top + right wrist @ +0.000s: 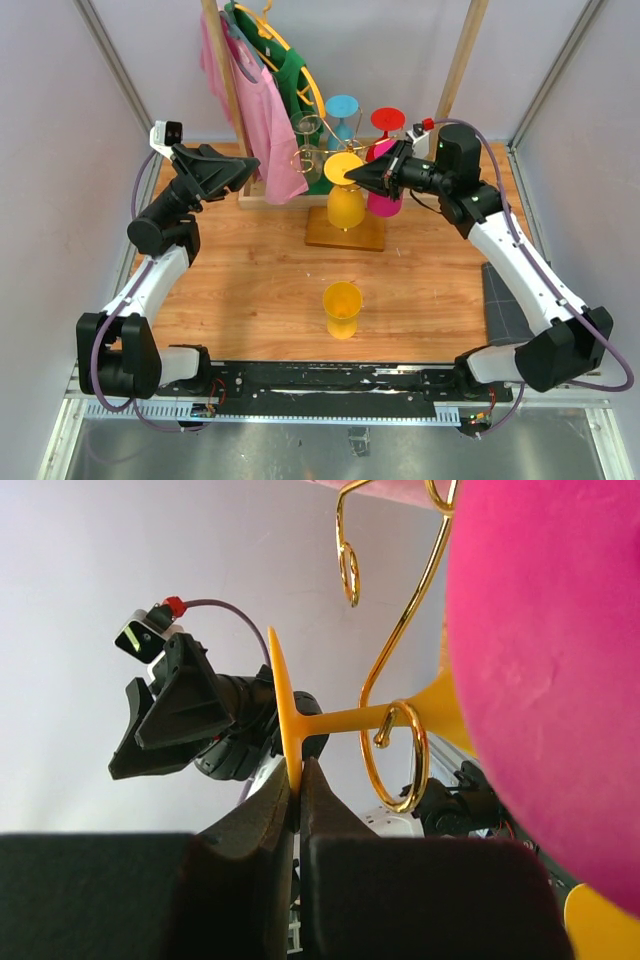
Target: Place the wine glass upside down on the wine glass rack
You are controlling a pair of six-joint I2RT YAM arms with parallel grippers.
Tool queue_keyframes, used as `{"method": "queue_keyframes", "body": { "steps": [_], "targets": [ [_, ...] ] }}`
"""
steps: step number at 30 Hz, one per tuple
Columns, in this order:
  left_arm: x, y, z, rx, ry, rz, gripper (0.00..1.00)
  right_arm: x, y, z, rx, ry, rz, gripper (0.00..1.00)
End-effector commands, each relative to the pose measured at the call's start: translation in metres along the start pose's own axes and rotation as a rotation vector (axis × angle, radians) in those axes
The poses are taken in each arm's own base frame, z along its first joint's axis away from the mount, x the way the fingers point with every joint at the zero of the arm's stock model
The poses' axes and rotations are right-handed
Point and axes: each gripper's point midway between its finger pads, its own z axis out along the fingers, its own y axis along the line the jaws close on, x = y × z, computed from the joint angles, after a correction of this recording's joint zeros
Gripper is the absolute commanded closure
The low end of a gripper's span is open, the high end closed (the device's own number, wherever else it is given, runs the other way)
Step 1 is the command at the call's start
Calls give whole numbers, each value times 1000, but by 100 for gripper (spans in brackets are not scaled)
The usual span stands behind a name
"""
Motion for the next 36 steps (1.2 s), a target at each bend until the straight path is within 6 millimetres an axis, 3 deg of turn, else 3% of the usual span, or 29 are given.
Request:
{"method": "queue_keyframes", "body": {
  "steps": [1, 12, 23, 36],
  "targets": [
    [20, -32, -8, 125, 57, 151, 49, 14, 10, -11, -37, 3, -55, 99],
    [21, -34, -7, 121, 57, 153, 49, 11, 1, -21, -25, -35, -55, 99],
    [22, -36, -6, 119, 61, 159, 49, -6, -13, -40, 3, -130, -56, 99],
    [24, -36, -7, 112, 63, 158, 49, -8, -32, -34, 40, -104, -42, 88]
  ]
}}
